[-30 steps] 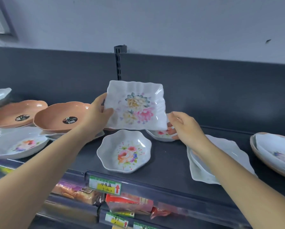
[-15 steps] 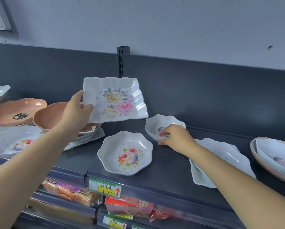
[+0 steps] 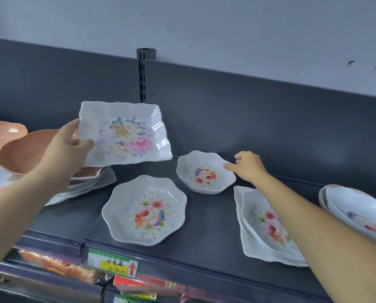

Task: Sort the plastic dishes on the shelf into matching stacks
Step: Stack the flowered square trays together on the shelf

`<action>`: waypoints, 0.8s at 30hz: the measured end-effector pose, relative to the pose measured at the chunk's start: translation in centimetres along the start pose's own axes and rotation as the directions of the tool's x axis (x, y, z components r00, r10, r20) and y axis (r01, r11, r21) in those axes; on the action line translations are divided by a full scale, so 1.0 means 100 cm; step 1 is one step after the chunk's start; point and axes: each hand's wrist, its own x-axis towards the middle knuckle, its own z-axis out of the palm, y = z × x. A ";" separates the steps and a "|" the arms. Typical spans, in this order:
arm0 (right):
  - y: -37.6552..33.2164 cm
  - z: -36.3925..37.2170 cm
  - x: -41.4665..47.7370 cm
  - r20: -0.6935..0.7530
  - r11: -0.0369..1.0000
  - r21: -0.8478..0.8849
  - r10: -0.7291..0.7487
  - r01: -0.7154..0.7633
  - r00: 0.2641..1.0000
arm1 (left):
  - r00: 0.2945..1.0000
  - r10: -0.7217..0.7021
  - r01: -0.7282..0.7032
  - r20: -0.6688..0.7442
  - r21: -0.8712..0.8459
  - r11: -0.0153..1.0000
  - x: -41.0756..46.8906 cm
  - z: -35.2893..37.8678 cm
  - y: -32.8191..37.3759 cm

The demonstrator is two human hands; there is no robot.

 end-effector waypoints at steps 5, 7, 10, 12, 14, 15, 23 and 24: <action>0.002 0.008 0.014 0.112 0.987 0.076 0.130 -0.139 0.985 | 0.998 -0.050 0.052 0.040 -0.060 0.997 0.008 0.016 -0.003; 0.003 0.011 0.016 0.149 0.982 0.112 0.136 -0.153 0.979 | 0.997 -0.061 0.064 0.048 -0.071 0.995 0.008 0.019 -0.004; 0.006 0.013 0.018 0.168 0.972 0.177 0.126 -0.155 0.978 | 0.997 -0.072 0.075 0.039 -0.069 0.995 0.008 0.018 -0.006; 0.006 0.014 0.019 0.162 0.961 0.224 0.128 -0.163 0.978 | 0.996 -0.079 0.082 0.039 -0.073 0.994 0.008 0.017 -0.005; 0.003 0.011 0.017 0.143 0.948 0.270 0.133 -0.168 0.981 | 0.997 -0.072 0.074 0.028 -0.086 0.994 0.009 0.016 -0.004; 0.001 0.008 0.015 0.133 0.942 0.291 0.134 -0.168 0.982 | 0.998 -0.061 0.063 0.019 -0.086 0.994 0.008 0.014 -0.003; -0.020 -0.020 -0.027 0.112 0.886 0.449 0.078 -0.121 0.991 | 1.000 -0.004 0.003 -0.010 -0.092 0.996 0.000 -0.013 0.012; -0.025 -0.022 -0.035 0.124 0.877 0.468 0.057 -0.109 0.991 | 1.000 -0.008 0.006 -0.021 -0.099 0.995 -0.001 -0.016 0.014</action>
